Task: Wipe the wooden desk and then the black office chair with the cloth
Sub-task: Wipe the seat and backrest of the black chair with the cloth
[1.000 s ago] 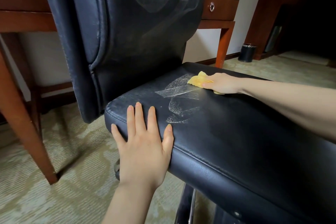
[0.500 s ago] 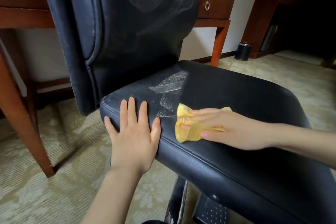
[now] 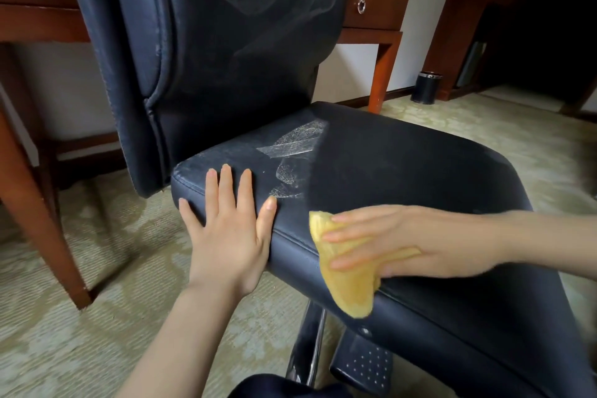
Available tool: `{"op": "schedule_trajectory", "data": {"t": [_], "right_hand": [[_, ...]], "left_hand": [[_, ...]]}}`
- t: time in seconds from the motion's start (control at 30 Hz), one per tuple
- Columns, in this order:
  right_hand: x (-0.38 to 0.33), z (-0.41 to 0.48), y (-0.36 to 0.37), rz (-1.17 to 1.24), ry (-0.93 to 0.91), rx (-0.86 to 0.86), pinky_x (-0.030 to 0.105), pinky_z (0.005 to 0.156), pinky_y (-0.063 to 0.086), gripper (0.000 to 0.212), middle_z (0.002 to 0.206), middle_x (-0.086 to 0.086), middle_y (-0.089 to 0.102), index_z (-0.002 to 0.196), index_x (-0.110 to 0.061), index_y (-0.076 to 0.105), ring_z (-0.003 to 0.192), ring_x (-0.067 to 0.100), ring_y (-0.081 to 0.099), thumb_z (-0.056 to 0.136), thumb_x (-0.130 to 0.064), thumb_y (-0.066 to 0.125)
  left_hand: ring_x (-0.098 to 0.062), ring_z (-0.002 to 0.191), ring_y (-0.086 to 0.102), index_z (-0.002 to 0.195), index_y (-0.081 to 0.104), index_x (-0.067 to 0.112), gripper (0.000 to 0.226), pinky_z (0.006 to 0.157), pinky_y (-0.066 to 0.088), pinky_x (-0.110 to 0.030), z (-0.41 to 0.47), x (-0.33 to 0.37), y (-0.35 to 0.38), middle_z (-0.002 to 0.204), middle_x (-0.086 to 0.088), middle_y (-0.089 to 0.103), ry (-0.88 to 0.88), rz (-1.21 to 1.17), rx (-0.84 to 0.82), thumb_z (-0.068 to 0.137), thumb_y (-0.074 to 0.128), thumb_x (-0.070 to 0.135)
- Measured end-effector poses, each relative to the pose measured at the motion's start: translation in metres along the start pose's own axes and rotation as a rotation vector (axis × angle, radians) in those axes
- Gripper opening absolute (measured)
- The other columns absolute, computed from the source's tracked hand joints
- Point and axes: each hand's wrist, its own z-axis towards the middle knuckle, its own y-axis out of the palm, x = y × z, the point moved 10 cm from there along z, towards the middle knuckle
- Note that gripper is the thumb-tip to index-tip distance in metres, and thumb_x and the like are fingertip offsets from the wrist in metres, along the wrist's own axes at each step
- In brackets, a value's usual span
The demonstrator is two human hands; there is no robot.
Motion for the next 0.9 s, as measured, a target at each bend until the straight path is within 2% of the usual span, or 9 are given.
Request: {"op": "schedule_trajectory", "data": {"t": [0.13, 0.27, 0.33, 0.43, 0.57, 0.67, 0.77, 0.9], "right_hand": [[0.034, 0.057, -0.012, 0.066, 0.048, 0.026, 0.015, 0.115, 0.007, 0.042, 0.149, -0.010, 0.029, 0.140, -0.018, 0.041, 0.142, 0.000, 0.014, 0.099, -0.021, 0.044], [0.078, 0.121, -0.030, 0.065, 0.151, 0.141, 0.006, 0.110, 0.007, 0.040, 0.146, -0.006, 0.032, 0.138, -0.009, 0.044, 0.137, 0.000, 0.021, 0.099, -0.013, 0.046], [0.100, 0.149, -0.036, 0.056, 0.241, 0.177, 0.010, 0.112, 0.011, 0.040, 0.148, -0.003, 0.036, 0.140, -0.012, 0.044, 0.139, 0.006, 0.025, 0.100, -0.020, 0.045], [0.126, 0.188, -0.043, 0.013, 0.388, 0.207, 0.025, 0.111, 0.022, 0.043, 0.148, 0.001, 0.040, 0.142, -0.018, 0.043, 0.136, 0.017, 0.035, 0.101, -0.032, 0.039], [0.140, 0.224, -0.041, 0.027, 0.511, 0.180, 0.033, 0.107, 0.027, 0.045, 0.146, 0.011, 0.041, 0.140, -0.012, 0.043, 0.133, 0.026, 0.037, 0.103, -0.034, 0.033], [0.138, 0.223, -0.037, 0.070, 0.473, 0.180, 0.029, 0.108, 0.025, 0.045, 0.148, 0.006, 0.038, 0.142, -0.017, 0.041, 0.135, 0.022, 0.035, 0.102, -0.035, 0.035], [0.114, 0.204, -0.034, 0.100, 0.327, 0.177, 0.029, 0.116, 0.017, 0.041, 0.151, -0.005, 0.035, 0.142, -0.025, 0.042, 0.139, 0.014, 0.028, 0.101, -0.030, 0.040], [0.072, 0.166, -0.028, 0.089, 0.129, 0.160, 0.020, 0.117, 0.010, 0.040, 0.149, 0.005, 0.035, 0.139, -0.004, 0.042, 0.141, 0.014, 0.024, 0.099, -0.010, 0.046]], "left_hand": [[-0.017, 0.142, -0.024, 0.148, -0.016, 0.022, 0.081, 0.114, -0.005, -0.053, 0.001, -0.006, 0.003, 0.157, -0.002, -0.020, -0.009, 0.062, 0.019, 0.078, -0.026, 0.061], [-0.021, 0.142, -0.024, 0.144, -0.026, 0.016, 0.086, 0.114, -0.005, -0.053, 0.003, -0.012, 0.003, 0.154, -0.007, -0.028, -0.086, 0.007, 0.017, 0.071, -0.022, 0.060], [-0.025, 0.142, -0.023, 0.142, -0.029, 0.011, 0.091, 0.114, -0.004, -0.053, 0.004, -0.016, 0.004, 0.154, -0.009, -0.027, -0.136, -0.005, 0.013, 0.067, -0.021, 0.062], [-0.029, 0.143, -0.019, 0.142, -0.028, 0.006, 0.098, 0.115, -0.003, -0.053, 0.002, -0.027, 0.007, 0.155, -0.013, -0.023, -0.226, 0.017, 0.004, 0.065, -0.022, 0.065], [-0.028, 0.143, -0.019, 0.144, -0.022, 0.005, 0.108, 0.113, -0.008, -0.053, 0.004, -0.045, 0.011, 0.156, -0.009, -0.020, -0.293, -0.019, -0.051, 0.062, -0.015, 0.074], [-0.025, 0.144, -0.017, 0.147, -0.017, 0.011, 0.104, 0.112, -0.009, -0.052, 0.008, -0.054, 0.012, 0.157, -0.003, -0.018, -0.273, -0.098, -0.106, 0.069, -0.002, 0.078], [-0.023, 0.145, -0.015, 0.149, -0.012, 0.016, 0.080, 0.113, -0.008, -0.052, 0.010, -0.061, 0.007, 0.158, 0.002, -0.015, -0.267, -0.138, -0.121, 0.089, 0.008, 0.064], [-0.021, 0.145, -0.014, 0.151, -0.005, 0.020, 0.062, 0.113, -0.008, -0.052, 0.010, -0.064, 0.004, 0.159, 0.005, -0.011, -0.253, -0.168, -0.116, 0.098, 0.010, 0.048]]}}
